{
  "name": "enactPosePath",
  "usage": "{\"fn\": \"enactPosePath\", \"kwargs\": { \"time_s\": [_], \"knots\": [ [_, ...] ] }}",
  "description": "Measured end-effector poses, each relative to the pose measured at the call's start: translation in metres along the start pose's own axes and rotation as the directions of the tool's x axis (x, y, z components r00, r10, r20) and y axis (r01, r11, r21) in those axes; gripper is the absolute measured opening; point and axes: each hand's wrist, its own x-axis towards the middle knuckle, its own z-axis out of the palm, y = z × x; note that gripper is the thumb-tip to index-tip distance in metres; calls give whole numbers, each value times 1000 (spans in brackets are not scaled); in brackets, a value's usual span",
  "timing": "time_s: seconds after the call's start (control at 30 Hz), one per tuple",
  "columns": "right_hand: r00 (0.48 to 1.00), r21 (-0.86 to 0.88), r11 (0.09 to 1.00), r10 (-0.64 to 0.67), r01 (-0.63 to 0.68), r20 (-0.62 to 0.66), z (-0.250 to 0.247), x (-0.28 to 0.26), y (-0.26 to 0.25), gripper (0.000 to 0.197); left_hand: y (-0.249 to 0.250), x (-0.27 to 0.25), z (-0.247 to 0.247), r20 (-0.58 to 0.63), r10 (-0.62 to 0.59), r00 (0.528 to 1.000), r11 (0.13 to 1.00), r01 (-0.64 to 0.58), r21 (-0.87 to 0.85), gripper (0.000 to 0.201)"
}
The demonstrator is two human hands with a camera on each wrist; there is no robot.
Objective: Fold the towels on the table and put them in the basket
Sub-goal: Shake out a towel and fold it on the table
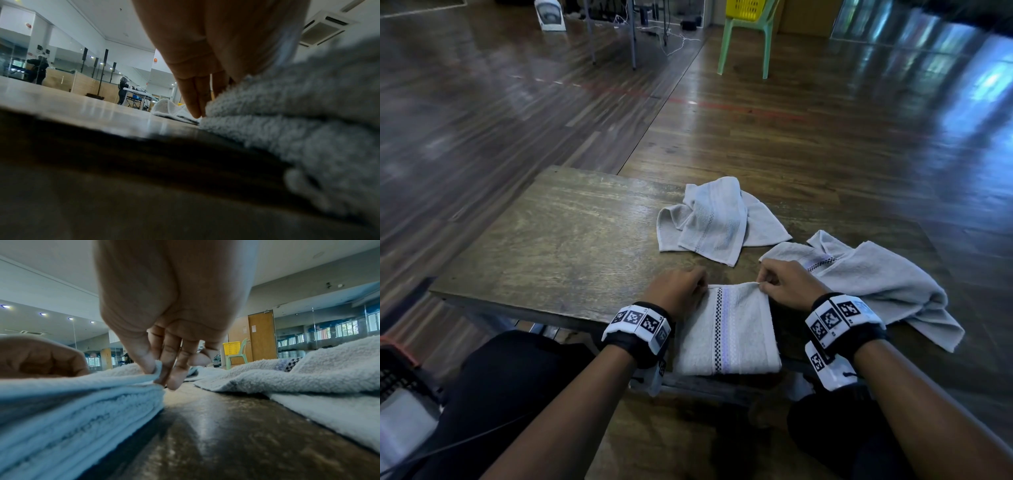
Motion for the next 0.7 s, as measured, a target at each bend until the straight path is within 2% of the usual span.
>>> {"fn": "enactPosePath", "kwargs": {
  "time_s": [0.13,0.3,0.43,0.53,0.6,0.7],
  "knots": [
    [1000,2,1000,4,-4,-3,2,0,0,25,0,2,3,13,-8,1000,1000,8,17,16],
    [1000,-3,1000,-29,29,-4,3,1,-1,20,5,1,2,-31,116,993,993,-115,10,25],
    [1000,2,1000,-11,11,-6,2,1,2,18,10,3,-1,-37,86,996,996,-87,-25,18],
    [1000,6,1000,-3,3,-4,2,1,2,12,13,1,-3,-52,125,991,989,-129,-72,24],
    [1000,11,1000,0,0,-4,1,1,1,7,15,0,-3,-36,142,989,985,-145,-94,26],
    [1000,14,1000,1,-1,-1,1,1,1,5,14,4,-2,12,105,994,990,-103,-95,20]
  ]
}}
